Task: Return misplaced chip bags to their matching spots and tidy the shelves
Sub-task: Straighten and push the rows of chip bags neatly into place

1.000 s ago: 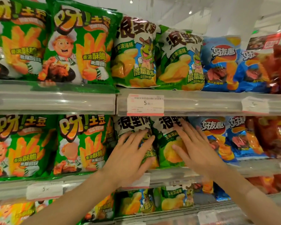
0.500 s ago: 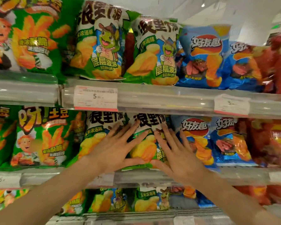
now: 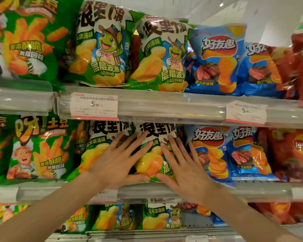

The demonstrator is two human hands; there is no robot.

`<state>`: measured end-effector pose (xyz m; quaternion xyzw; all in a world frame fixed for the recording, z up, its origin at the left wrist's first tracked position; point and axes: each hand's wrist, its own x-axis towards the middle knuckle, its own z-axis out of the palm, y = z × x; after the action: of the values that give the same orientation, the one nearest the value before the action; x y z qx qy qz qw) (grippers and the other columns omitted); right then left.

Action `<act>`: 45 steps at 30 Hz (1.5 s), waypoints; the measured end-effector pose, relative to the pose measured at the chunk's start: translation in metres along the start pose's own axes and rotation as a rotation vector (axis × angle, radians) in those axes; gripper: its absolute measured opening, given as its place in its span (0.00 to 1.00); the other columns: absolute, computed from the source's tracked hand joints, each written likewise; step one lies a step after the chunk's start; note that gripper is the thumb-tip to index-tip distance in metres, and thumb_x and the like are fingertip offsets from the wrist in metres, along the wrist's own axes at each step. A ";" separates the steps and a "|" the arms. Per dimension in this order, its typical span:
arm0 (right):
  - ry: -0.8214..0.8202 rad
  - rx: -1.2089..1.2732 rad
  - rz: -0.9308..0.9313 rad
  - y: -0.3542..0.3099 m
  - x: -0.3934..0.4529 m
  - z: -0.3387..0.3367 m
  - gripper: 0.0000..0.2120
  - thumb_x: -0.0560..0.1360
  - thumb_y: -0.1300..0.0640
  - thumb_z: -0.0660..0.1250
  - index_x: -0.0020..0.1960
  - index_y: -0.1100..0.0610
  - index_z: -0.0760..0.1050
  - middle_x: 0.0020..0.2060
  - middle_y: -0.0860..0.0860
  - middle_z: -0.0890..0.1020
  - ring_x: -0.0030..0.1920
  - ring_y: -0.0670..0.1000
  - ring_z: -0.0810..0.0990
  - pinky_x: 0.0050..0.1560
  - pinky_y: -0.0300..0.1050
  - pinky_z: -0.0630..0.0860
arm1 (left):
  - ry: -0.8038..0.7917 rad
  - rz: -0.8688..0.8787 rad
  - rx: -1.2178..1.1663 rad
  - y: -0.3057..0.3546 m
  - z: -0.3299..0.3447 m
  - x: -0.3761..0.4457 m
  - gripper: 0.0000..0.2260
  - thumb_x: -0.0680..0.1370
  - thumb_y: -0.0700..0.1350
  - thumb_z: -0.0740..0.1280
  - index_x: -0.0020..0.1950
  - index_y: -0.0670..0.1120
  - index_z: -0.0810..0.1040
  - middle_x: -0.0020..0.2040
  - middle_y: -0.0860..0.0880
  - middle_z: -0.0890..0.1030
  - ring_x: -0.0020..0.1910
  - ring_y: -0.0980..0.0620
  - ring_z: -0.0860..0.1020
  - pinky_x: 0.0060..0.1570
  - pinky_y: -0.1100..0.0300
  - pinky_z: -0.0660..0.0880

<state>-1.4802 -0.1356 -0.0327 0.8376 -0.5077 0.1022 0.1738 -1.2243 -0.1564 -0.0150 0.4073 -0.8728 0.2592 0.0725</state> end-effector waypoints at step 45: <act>-0.028 -0.009 0.242 0.164 -0.058 -0.014 0.36 0.78 0.28 0.36 0.80 0.44 0.33 0.81 0.48 0.46 0.81 0.49 0.41 0.77 0.50 0.34 | 0.002 -0.085 -0.129 0.114 -0.012 0.126 0.44 0.73 0.72 0.62 0.82 0.53 0.51 0.79 0.34 0.57 0.79 0.36 0.58 0.76 0.36 0.50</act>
<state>-1.6522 -0.1524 -0.0088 0.7708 -0.6080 0.1084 0.1565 -1.3937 -0.1744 -0.0064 0.4383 -0.8694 0.1996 0.1104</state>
